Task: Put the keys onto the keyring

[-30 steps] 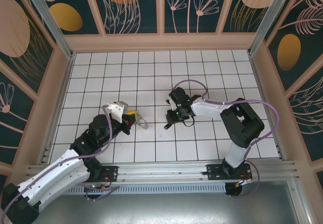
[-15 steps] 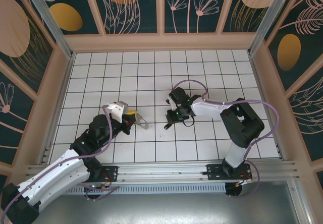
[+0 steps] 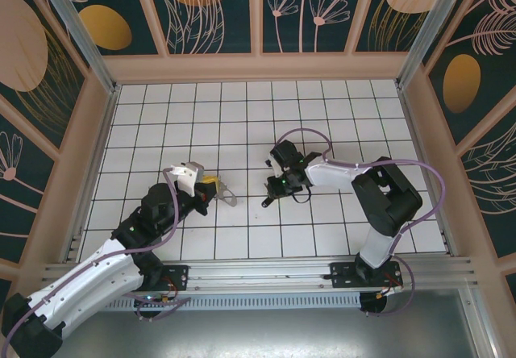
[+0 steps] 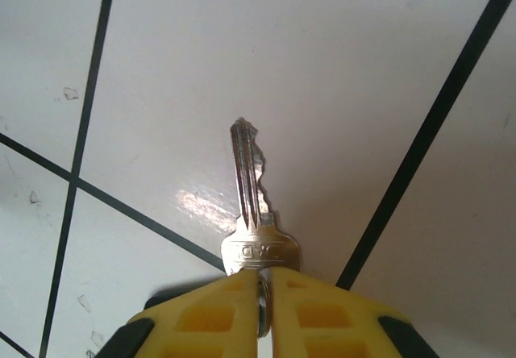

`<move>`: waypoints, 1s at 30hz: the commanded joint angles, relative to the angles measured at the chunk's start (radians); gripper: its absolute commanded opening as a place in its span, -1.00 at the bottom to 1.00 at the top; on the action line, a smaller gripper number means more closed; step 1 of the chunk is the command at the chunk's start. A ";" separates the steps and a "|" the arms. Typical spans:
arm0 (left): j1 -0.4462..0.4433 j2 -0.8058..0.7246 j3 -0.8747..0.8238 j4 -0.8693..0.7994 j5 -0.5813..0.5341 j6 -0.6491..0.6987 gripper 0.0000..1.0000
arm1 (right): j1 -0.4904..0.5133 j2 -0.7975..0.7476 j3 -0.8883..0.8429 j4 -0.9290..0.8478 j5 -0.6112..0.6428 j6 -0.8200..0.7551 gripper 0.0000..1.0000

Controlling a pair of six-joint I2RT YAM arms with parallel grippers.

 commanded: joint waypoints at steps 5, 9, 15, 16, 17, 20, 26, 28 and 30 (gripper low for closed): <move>0.004 -0.018 0.030 0.019 0.012 0.016 -1.00 | -0.009 -0.034 -0.023 0.015 -0.036 -0.006 -1.00; 0.003 -0.016 0.043 0.010 0.018 0.015 -1.00 | -0.011 -0.096 -0.035 0.063 -0.072 -0.020 -1.00; 0.004 -0.023 0.071 -0.016 0.022 0.016 -1.00 | -0.011 -0.241 -0.080 0.152 -0.145 -0.066 -1.00; 0.003 -0.023 0.076 -0.018 0.026 0.016 -1.00 | -0.010 -0.268 -0.091 0.169 -0.163 -0.079 -1.00; 0.005 -0.022 0.080 -0.018 0.032 0.017 -1.00 | -0.008 -0.293 -0.103 0.185 -0.179 -0.087 -1.00; 0.005 -0.024 0.090 -0.004 0.082 0.021 -1.00 | -0.001 -0.384 -0.153 0.266 -0.208 -0.107 -1.00; 0.004 -0.011 0.130 0.038 0.234 0.031 -1.00 | 0.000 -0.602 -0.308 0.558 -0.268 -0.095 -1.00; 0.004 0.001 0.162 0.028 0.300 0.050 -1.00 | 0.000 -0.676 -0.357 0.643 -0.275 -0.103 -1.00; 0.003 0.009 0.188 0.017 0.360 0.073 -1.00 | 0.001 -0.738 -0.392 0.722 -0.295 -0.118 -1.00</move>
